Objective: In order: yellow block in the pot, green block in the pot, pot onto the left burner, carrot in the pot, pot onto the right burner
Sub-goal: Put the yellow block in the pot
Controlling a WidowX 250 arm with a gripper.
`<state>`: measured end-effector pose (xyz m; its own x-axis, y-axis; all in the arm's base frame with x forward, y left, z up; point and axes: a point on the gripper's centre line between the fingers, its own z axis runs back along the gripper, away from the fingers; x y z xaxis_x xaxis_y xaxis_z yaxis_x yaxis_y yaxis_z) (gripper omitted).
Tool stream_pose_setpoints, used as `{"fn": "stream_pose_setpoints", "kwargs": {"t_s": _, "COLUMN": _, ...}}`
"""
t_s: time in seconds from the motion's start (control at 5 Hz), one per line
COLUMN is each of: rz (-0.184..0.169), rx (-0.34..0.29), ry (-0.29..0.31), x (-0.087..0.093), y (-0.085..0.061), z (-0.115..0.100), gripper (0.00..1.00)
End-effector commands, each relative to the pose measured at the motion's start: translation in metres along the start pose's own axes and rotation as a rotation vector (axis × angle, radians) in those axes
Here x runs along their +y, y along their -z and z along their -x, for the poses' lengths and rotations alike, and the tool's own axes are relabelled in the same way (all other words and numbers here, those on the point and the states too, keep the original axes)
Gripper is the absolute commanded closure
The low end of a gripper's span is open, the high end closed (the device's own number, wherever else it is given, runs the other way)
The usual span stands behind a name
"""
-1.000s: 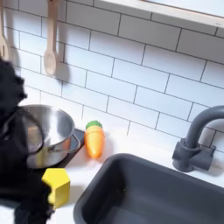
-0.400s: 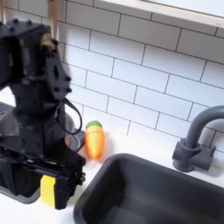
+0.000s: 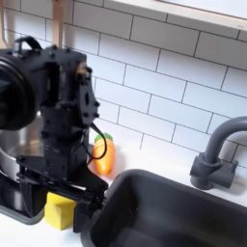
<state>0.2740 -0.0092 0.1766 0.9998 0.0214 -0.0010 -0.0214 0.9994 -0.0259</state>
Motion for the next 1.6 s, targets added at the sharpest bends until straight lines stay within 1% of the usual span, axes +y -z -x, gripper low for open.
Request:
{"fn": "stream_pose_setpoints", "kwargs": {"t_s": 0.0, "rz": -0.041, "rx": 0.014, "ry": -0.033, "x": 0.012, "y": 0.015, "z": -0.008, "gripper": 0.00}}
{"fn": "stream_pose_setpoints", "kwargs": {"t_s": 0.2, "rz": -0.042, "rx": 0.016, "ry": -0.023, "x": 0.013, "y": 0.014, "z": -0.010, "gripper": 0.00}}
{"fn": "stream_pose_setpoints", "kwargs": {"t_s": 0.4, "rz": -0.040, "rx": 0.021, "ry": -0.035, "x": 0.019, "y": 0.014, "z": -0.008, "gripper": 0.00}}
{"fn": "stream_pose_setpoints", "kwargs": {"t_s": 0.6, "rz": -0.040, "rx": 0.028, "ry": -0.046, "x": 0.023, "y": 0.017, "z": -0.008, "gripper": 0.00}}
{"fn": "stream_pose_setpoints", "kwargs": {"t_s": 0.8, "rz": -0.030, "rx": 0.025, "ry": -0.044, "x": 0.025, "y": 0.020, "z": -0.011, "gripper": 0.00}}
{"fn": "stream_pose_setpoints", "kwargs": {"t_s": 1.0, "rz": -0.038, "rx": 0.024, "ry": -0.033, "x": 0.024, "y": 0.024, "z": -0.013, "gripper": 0.00}}
{"fn": "stream_pose_setpoints", "kwargs": {"t_s": 1.2, "rz": -0.015, "rx": 0.008, "ry": 0.001, "x": 0.016, "y": 0.028, "z": -0.016, "gripper": 0.00}}
{"fn": "stream_pose_setpoints", "kwargs": {"t_s": 1.4, "rz": 0.001, "rx": -0.012, "ry": 0.000, "x": 0.019, "y": 0.028, "z": -0.020, "gripper": 0.00}}
